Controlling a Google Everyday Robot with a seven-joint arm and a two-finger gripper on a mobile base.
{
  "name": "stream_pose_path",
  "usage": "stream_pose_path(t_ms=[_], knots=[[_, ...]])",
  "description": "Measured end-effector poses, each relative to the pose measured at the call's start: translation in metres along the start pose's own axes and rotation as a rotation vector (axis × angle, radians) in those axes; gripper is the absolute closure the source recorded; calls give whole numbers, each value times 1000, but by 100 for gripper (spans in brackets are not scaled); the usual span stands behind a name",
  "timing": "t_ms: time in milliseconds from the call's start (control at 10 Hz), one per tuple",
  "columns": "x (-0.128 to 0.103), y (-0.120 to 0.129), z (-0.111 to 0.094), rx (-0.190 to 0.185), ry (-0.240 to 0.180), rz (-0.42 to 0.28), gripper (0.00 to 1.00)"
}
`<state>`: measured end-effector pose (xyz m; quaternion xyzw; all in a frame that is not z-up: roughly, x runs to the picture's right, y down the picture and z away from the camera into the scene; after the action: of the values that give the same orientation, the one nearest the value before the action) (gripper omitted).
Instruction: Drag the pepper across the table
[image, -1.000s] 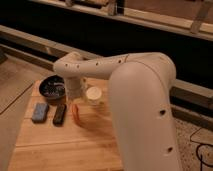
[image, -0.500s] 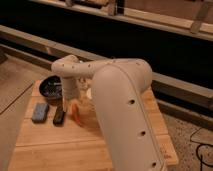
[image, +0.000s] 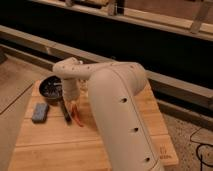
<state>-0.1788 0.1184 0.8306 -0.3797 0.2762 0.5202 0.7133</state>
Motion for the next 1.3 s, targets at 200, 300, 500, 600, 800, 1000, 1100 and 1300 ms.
stream_pose_path(t_ms=[200,300,500,600,800,1000,1100,1300], knots=[[1,-2,4,-4,7,3,99],[0,-3,4,-5,5,5,100],[-5,-13,-7,9,-35,37,100],[-9,-18,-23,25,-79,52,100],[-12,-24,-73,63,-200,53,100],[-9,-20,-121,99,-303,22,100],[-7,-9,-153,118,-367,-12,100],[-3,21,-208,157,-462,-101,100]])
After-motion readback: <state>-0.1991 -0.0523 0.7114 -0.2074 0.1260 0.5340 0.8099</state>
